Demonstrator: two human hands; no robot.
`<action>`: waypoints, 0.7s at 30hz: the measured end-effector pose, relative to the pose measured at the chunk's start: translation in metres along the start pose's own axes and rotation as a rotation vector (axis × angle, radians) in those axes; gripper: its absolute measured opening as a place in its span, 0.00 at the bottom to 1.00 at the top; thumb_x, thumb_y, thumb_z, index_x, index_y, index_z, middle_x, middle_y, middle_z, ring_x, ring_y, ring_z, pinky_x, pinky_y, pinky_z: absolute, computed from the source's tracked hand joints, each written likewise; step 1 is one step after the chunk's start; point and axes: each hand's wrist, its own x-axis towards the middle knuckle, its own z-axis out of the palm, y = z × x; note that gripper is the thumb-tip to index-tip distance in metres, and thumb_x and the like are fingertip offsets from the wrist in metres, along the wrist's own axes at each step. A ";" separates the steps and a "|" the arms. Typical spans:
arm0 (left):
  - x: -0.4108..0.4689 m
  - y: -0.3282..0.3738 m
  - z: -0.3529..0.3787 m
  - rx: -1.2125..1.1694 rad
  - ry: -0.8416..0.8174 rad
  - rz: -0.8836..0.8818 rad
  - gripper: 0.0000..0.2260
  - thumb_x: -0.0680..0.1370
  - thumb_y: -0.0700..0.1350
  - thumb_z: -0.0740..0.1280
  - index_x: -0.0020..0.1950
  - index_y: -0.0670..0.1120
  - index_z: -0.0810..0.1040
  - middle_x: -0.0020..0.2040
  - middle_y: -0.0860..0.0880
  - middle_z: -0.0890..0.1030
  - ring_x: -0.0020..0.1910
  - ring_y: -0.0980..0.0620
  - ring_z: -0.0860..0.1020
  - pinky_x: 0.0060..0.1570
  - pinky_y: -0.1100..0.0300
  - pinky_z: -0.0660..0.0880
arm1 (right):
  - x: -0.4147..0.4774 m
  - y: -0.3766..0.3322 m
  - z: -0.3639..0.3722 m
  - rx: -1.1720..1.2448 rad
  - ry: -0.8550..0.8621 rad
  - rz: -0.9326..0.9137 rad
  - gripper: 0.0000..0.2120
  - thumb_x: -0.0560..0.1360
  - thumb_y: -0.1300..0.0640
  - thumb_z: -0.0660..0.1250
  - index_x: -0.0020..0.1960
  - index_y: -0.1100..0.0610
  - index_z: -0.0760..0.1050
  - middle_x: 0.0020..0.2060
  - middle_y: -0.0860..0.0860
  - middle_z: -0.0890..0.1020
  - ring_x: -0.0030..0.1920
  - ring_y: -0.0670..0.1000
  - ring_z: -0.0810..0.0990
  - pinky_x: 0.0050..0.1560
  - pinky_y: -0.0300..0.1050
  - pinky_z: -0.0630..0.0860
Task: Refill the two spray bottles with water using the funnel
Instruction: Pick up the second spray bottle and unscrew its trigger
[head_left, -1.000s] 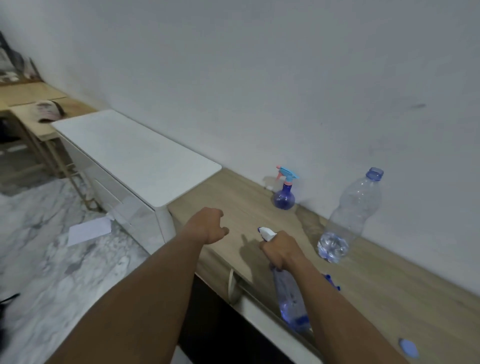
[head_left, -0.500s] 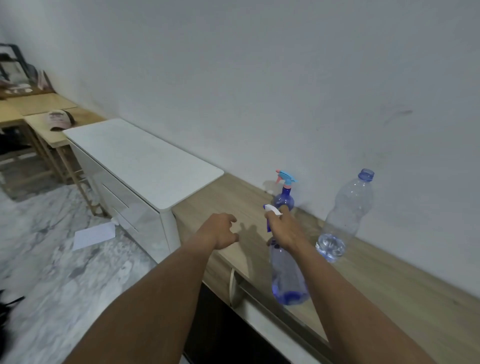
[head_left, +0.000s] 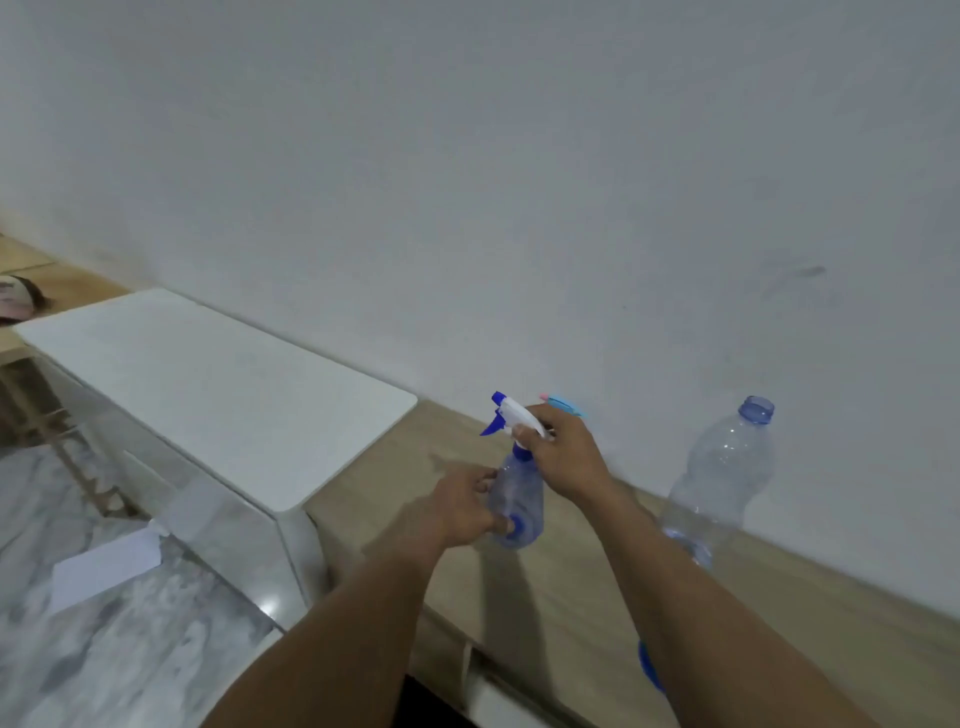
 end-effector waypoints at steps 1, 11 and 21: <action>0.013 -0.004 -0.005 -0.024 0.011 0.012 0.32 0.60 0.51 0.78 0.64 0.52 0.76 0.59 0.52 0.82 0.54 0.55 0.81 0.57 0.54 0.79 | 0.010 -0.003 0.003 0.016 0.014 0.006 0.04 0.78 0.54 0.67 0.49 0.49 0.80 0.41 0.45 0.83 0.44 0.46 0.79 0.47 0.46 0.75; 0.146 -0.033 -0.051 0.000 0.064 0.207 0.28 0.74 0.44 0.76 0.72 0.48 0.71 0.56 0.57 0.74 0.53 0.60 0.73 0.42 0.78 0.68 | 0.131 0.001 0.046 0.033 0.129 0.165 0.07 0.77 0.61 0.68 0.51 0.50 0.76 0.46 0.48 0.83 0.47 0.51 0.82 0.48 0.48 0.80; 0.245 -0.066 -0.039 0.082 0.034 0.250 0.28 0.74 0.44 0.75 0.72 0.44 0.71 0.56 0.52 0.76 0.55 0.51 0.77 0.43 0.72 0.65 | 0.201 0.045 0.079 -0.081 0.199 0.276 0.06 0.80 0.61 0.65 0.53 0.50 0.75 0.48 0.48 0.82 0.49 0.50 0.81 0.52 0.48 0.80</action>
